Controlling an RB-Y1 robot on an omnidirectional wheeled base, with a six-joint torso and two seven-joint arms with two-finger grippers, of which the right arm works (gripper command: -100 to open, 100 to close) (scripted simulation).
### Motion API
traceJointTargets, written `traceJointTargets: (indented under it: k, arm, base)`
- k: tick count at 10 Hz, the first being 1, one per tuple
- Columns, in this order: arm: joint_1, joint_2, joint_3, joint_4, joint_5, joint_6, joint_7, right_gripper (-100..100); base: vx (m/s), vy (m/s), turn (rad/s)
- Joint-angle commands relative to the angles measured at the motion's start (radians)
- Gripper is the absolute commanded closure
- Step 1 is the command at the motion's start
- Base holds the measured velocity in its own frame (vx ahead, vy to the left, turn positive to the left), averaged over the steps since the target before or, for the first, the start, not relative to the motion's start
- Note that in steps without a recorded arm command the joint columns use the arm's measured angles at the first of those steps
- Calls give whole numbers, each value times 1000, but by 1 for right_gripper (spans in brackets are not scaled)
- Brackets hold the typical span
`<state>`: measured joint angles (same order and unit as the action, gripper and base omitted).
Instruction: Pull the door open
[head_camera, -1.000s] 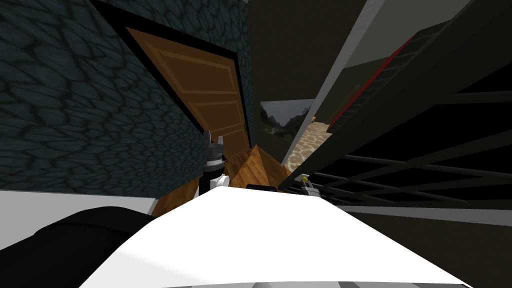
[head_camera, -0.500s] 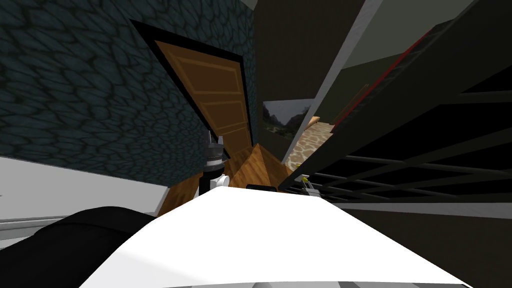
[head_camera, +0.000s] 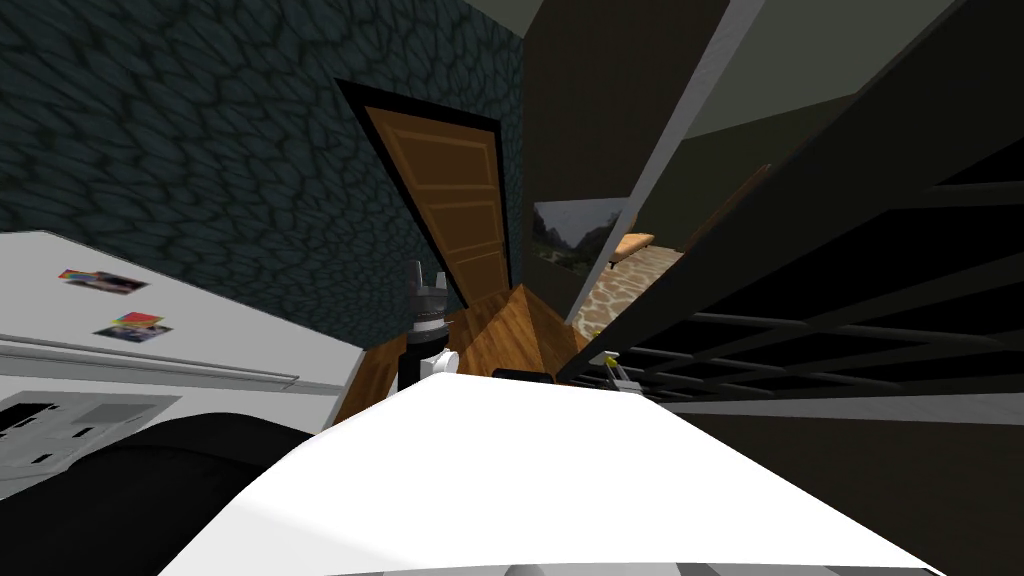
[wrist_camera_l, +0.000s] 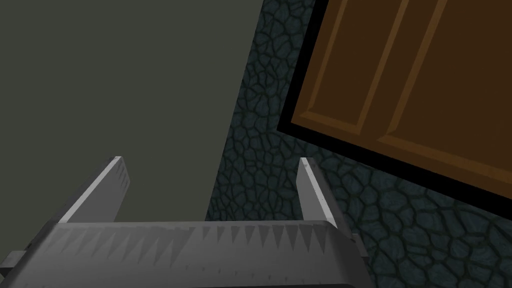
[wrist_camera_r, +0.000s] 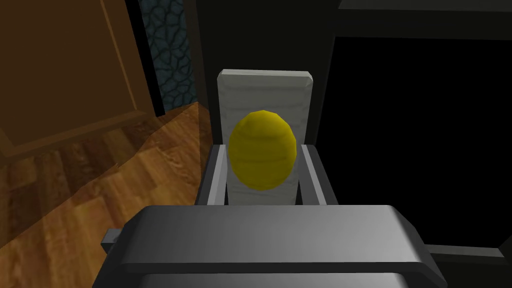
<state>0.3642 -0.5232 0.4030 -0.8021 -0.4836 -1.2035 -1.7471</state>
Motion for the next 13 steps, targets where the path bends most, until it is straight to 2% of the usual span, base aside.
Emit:
traceJointTargets:
  k: [1, 2, 6, 7, 9, 10, 13]
  arm:
    - [-1, -6, 5, 17, 4, -18, -12, 100]
    - [-1, -4, 3, 11, 2, -10, -6, 100]
    - [-9, -11, 17, 44, 12, -39, -27, 100]
    - [5, -8, 10, 38, 4, -43, -21, -100]
    - [18, -6, 5, 39, -3, -53, -19, -100]
    - [13, -7, 7, 42, 0, -50, -22, -100]
    - [-14, 3, -9, 43, -9, -22, -14, -100]
  base:
    - [-229, -12, 124]
    - [-98, -1, 21]
    - [-166, -48, 121]
    - [-193, 34, -105]
    - [-186, 84, -149]
    - [-94, 43, -34]
    - [180, 2, 60]
